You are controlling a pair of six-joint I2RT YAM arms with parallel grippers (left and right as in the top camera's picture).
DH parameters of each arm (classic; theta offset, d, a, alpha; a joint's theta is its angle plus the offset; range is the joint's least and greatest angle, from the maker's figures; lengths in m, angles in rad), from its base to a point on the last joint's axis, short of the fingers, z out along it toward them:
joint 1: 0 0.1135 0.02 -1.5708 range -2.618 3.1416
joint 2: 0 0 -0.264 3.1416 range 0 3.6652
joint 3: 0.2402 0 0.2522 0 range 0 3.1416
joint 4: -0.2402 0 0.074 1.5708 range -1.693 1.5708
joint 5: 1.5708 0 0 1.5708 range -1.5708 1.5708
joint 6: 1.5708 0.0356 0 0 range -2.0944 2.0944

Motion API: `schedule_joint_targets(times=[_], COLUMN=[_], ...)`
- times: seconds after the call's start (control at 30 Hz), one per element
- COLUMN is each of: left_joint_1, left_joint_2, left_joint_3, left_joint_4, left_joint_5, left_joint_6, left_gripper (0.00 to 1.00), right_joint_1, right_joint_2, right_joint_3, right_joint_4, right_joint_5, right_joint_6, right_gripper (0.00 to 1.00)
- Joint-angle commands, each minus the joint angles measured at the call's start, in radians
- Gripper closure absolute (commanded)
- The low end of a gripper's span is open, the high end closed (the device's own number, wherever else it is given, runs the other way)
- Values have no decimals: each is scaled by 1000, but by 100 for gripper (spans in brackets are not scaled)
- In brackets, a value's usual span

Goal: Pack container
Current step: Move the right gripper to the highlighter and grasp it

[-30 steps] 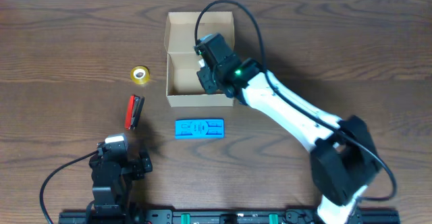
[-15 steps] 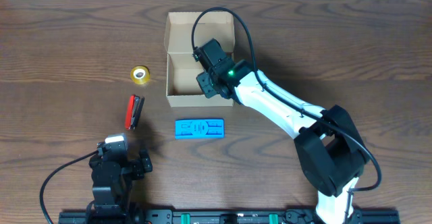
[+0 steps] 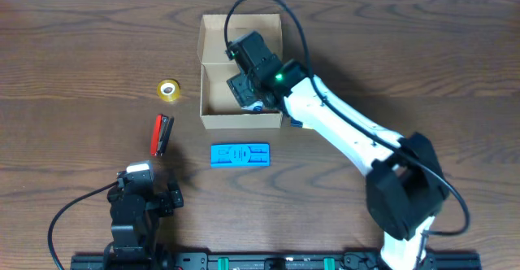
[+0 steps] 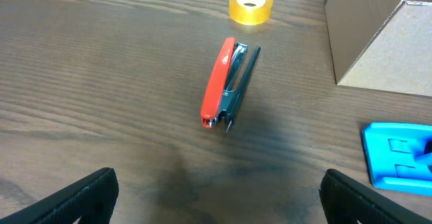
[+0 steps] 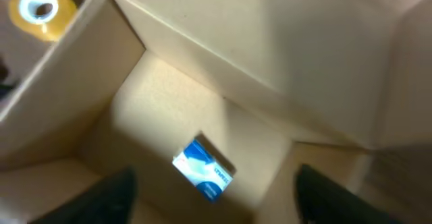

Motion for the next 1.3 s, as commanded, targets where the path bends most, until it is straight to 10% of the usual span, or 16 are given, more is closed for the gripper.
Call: schedule_joint_targets(times=[0.0,0.33,0.7,1.27], left_joint_1=[6,6,6,6], left_joint_2=[-6,-6,-6,-6], left_joint_3=[-9,-9,-9,-9], left_joint_4=[-2,-2,-2,-2], left_joint_5=[0,0,0,0], left_joint_6=[3,3,3,3], left_gripper=[5,5,5,5], right_joint_1=[0,-57,-202,-370], right_joint_2=[-99,-297,-494,-227], right_joint_3=[21,-136,-612,-663], right_joint_4=[-99,-398,-133,111], right_joint_5=[35,35,-135,-307], right_joint_6=[-43,-246,-540,-640], right_gripper=[20,16,10,4])
